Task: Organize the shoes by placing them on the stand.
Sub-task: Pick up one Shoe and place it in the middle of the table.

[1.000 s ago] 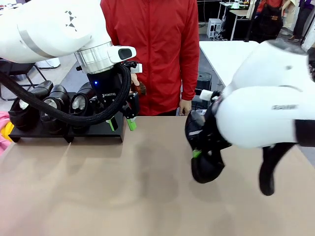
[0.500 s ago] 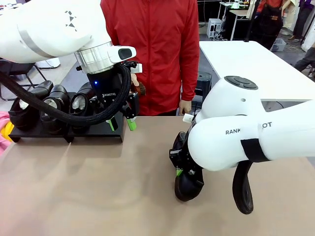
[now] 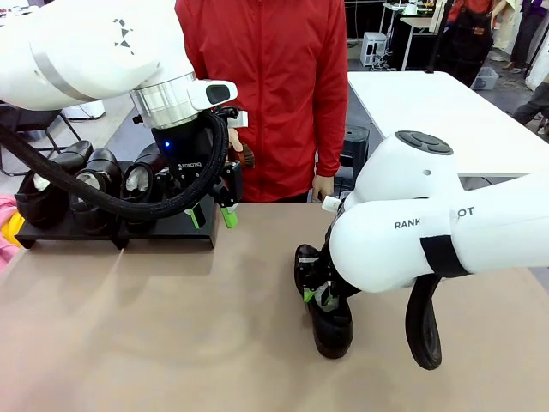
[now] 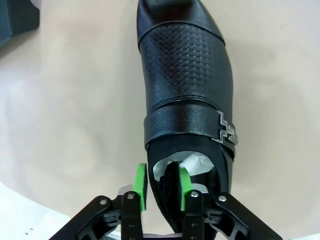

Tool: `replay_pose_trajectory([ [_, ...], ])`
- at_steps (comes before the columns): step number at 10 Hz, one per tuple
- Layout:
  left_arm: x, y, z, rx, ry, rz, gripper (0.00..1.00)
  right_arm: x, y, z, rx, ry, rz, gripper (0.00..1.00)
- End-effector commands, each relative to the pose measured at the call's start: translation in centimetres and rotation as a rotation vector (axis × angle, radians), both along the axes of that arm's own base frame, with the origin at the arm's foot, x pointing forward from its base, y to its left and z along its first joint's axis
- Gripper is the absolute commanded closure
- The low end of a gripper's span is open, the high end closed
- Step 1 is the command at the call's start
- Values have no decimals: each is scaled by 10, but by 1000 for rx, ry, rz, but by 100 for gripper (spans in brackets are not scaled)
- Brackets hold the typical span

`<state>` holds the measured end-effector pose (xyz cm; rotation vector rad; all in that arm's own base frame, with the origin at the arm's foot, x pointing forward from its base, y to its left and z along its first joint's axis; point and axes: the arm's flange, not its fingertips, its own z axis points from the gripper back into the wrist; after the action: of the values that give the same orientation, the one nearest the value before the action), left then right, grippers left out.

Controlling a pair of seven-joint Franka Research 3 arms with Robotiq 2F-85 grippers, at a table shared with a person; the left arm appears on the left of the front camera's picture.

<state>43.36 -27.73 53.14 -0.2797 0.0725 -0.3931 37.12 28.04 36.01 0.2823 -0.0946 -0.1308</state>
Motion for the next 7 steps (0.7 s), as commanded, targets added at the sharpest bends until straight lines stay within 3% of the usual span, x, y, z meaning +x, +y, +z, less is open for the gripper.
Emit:
replay_pose_trajectory([
  [1, -1, 2, 2, -5, 2, 4, 39, -2, -1, 17, 76, -15, 8, 0],
  [4, -1, 2, 2, -5, 2, 4, 39, -29, -13, 62, 164, -18, 49, 0],
  [5, -1, 2, 2, -5, 2, 4, 39, -44, -23, 80, 127, -52, 97, 0],
  [6, -1, 2, 2, -5, 2, 4, 39, -13, 4, 49, 109, -28, 0, 0],
  [7, -1, 2, 2, -5, 2, 4, 39, -13, 4, 49, 109, -28, 0, 0],
])
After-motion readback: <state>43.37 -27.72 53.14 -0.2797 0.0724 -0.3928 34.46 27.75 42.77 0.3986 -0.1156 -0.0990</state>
